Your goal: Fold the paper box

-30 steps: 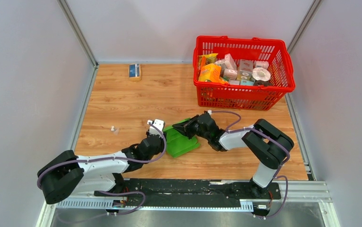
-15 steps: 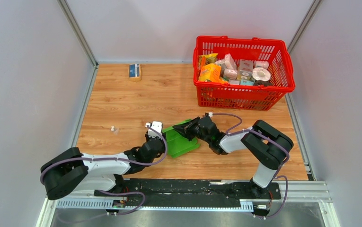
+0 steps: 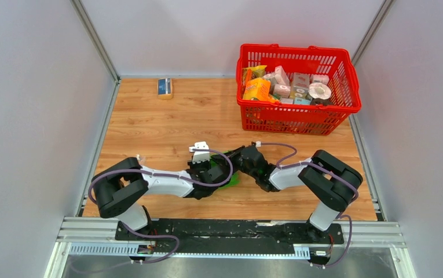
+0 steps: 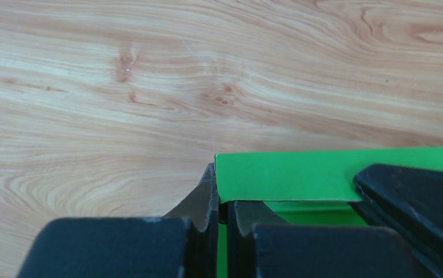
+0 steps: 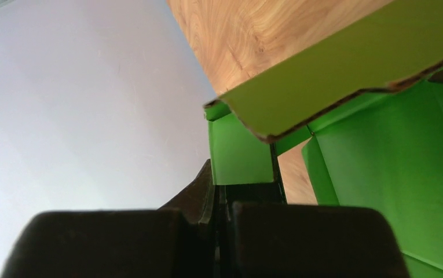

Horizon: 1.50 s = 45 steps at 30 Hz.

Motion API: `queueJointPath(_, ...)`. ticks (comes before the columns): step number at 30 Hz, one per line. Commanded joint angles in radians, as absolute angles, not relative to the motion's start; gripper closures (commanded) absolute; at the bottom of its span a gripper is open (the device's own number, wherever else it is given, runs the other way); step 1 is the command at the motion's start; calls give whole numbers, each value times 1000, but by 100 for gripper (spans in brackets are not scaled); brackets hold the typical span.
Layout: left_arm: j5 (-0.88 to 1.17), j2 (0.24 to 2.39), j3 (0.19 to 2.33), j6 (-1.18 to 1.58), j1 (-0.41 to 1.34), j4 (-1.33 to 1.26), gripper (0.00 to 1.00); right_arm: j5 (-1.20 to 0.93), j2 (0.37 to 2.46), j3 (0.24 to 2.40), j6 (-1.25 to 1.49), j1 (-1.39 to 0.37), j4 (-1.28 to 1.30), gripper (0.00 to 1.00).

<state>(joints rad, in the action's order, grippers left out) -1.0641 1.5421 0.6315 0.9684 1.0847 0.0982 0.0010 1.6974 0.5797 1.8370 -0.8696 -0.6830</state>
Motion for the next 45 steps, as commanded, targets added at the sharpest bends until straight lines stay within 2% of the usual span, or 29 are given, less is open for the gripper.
queueJointPath(1,-1212,1611,683,1169,1089,330,100,-22,1642,531,1804,-908,-539,100)
queueJointPath(3,-1204,1609,658,1131,1092,290,100,-3,1564,503,1758,-902,-453,92)
queueJointPath(5,-1165,1580,617,1045,1104,159,100,49,1482,473,1617,-882,-398,70)
queueJointPath(6,-1142,1566,603,938,1108,106,100,54,1438,494,1545,-873,-223,59)
queueJointPath(7,-1125,1553,595,921,1112,86,100,58,1346,521,1466,-865,-110,43)
queueJointPath(8,-1096,1528,586,913,1118,80,100,93,1297,544,1268,-858,-12,36)
queueJointPath(9,-1080,1513,581,898,1118,83,100,132,1248,570,1190,-856,171,29)
queueJointPath(10,-1066,1496,568,893,1120,89,100,156,1151,566,1093,-853,208,20)
queueJointPath(11,-1024,1458,554,870,1120,53,100,158,1113,560,911,-807,221,20)
queueJointPath(13,-979,1416,520,810,1120,15,100,106,1028,560,754,-711,327,19)
queueJointPath(14,-929,1372,514,799,1120,6,100,-54,978,561,597,-602,322,18)
queueJointPath(17,-835,1271,523,775,1118,73,100,-245,924,644,471,-499,403,22)
queueJointPath(21,-758,1134,561,701,1117,172,100,-477,908,681,348,-505,324,21)
queueJointPath(23,-744,1047,561,678,1115,204,100,-424,914,731,366,-526,365,24)
queueJointPath(25,-750,993,571,663,1114,270,100,-384,929,802,455,-551,422,35)
queueJointPath(29,-767,870,609,646,1109,386,100,45,997,1107,540,-826,691,33)
queueJointPath(31,-796,848,652,646,1109,480,100,42,1049,1172,619,-856,727,33)
queueJointPath(33,-839,819,672,634,1111,518,100,-57,1135,1248,742,-859,768,38)
queueJointPath(34,-854,809,684,630,1109,543,100,-61,1156,1264,779,-865,776,44)
queueJointPath(35,-874,786,686,626,1111,549,100,-74,1184,1266,837,-882,734,44)
queueJointPath(36,-880,775,689,612,1109,549,100,-93,1195,1256,851,-890,695,48)
queueJointPath(41,-919,744,713,606,1111,586,100,-57,1281,1324,888,-939,657,51)
queueJointPath(45,-937,746,732,604,1111,610,100,-6,1287,1324,899,-951,638,57)
